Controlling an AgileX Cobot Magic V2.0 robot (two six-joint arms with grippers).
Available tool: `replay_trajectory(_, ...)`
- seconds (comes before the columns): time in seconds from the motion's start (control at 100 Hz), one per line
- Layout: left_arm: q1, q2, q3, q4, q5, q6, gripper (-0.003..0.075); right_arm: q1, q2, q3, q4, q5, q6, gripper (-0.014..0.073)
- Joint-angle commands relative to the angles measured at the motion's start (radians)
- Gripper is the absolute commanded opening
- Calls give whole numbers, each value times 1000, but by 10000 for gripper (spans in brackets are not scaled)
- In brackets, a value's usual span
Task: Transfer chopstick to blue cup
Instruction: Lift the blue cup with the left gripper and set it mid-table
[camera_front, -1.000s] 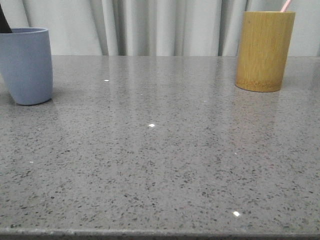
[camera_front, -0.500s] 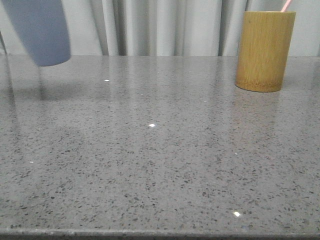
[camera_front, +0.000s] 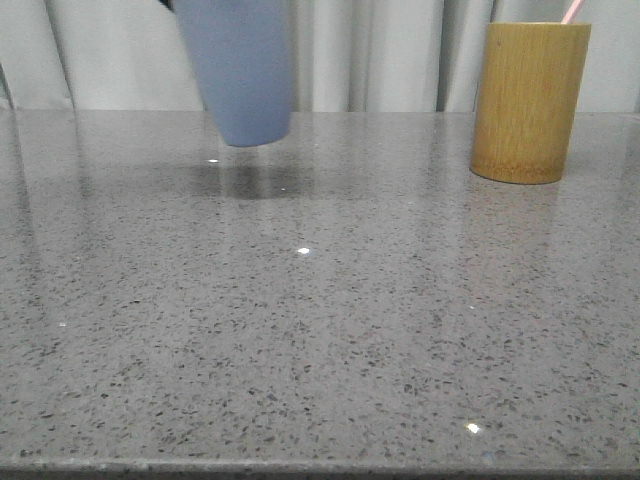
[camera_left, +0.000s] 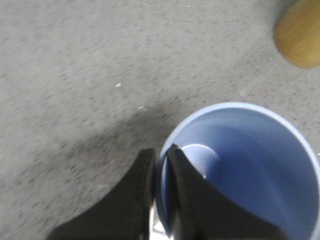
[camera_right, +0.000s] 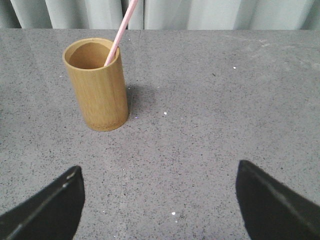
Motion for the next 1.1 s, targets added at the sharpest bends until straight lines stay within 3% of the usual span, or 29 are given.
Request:
replay_trajectory(0.0, -36, -10, -79, -21, -30, 5, -19, -6, 11, -32, 0, -75, 0, 615)
replay_trajectory(0.3, -102, 81, -138, 52, 1, 5, -19, -6, 11, -32, 0, -75, 0, 615)
replay_trajectory(0.79, -105, 94, -138, 48, 4, 5, -14, -6, 11, -32, 0, -75, 0, 615)
replay_trajectory(0.91, -105, 94, -138, 48, 6, 7, 89, -6, 11, -32, 0, -75, 0, 615)
replay_trajectory(1.09, -105, 94, -138, 48, 20, 13, 404, -6, 11, -32, 0, -75, 0, 615)
